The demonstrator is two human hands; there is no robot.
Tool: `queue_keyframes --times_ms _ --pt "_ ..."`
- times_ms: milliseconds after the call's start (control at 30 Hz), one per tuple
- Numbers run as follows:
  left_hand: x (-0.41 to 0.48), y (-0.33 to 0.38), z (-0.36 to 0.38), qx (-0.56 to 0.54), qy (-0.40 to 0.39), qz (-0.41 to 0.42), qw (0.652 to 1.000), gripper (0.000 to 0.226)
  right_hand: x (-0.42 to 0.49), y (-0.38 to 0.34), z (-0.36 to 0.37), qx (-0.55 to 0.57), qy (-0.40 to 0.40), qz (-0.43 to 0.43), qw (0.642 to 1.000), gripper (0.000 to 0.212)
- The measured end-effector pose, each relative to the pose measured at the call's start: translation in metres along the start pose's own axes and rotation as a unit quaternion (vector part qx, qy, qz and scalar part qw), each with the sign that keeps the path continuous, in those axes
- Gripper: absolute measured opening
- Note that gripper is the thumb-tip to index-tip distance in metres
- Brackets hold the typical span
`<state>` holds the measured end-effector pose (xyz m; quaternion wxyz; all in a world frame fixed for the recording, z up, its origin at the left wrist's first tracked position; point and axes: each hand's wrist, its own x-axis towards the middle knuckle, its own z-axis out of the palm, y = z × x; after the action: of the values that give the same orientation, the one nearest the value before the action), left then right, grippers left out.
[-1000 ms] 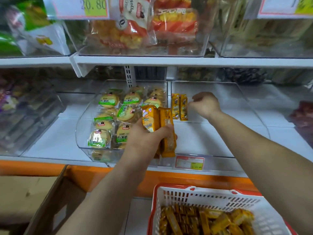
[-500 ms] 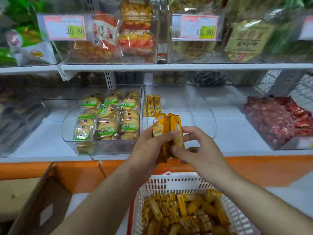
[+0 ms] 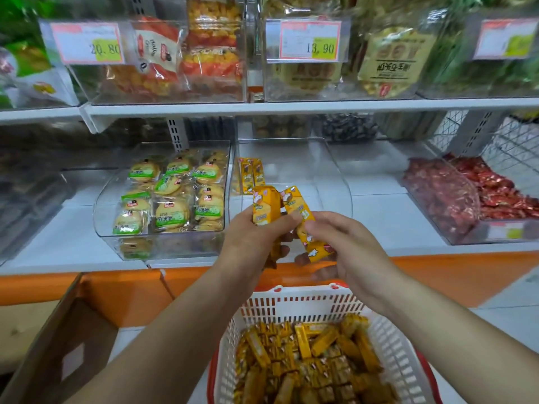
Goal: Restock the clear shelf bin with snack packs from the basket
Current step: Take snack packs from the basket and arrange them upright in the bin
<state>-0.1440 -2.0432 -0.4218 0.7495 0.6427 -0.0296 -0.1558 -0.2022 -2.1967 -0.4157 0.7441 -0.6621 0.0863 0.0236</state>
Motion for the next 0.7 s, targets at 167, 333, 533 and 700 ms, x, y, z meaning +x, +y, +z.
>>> queue_keyframes --times_ms 167,333,533,700 --pt "0.002 0.006 -0.009 -0.017 0.003 -0.009 1.0 0.02 0.007 0.002 -0.002 -0.019 0.001 -0.002 1.0 0.024" --pt "0.008 0.012 -0.025 0.065 0.036 0.021 0.997 0.019 0.016 0.001 -0.002 0.014 -0.006 -0.012 1.0 0.025" --pt "0.011 0.007 -0.034 0.135 -0.005 0.037 0.99 0.015 0.036 -0.01 -0.005 -0.015 0.078 -0.076 0.994 0.041" --pt "0.025 0.008 -0.045 0.138 0.004 0.016 0.99 0.014 0.081 -0.015 0.002 -0.026 0.097 -0.127 0.987 0.028"
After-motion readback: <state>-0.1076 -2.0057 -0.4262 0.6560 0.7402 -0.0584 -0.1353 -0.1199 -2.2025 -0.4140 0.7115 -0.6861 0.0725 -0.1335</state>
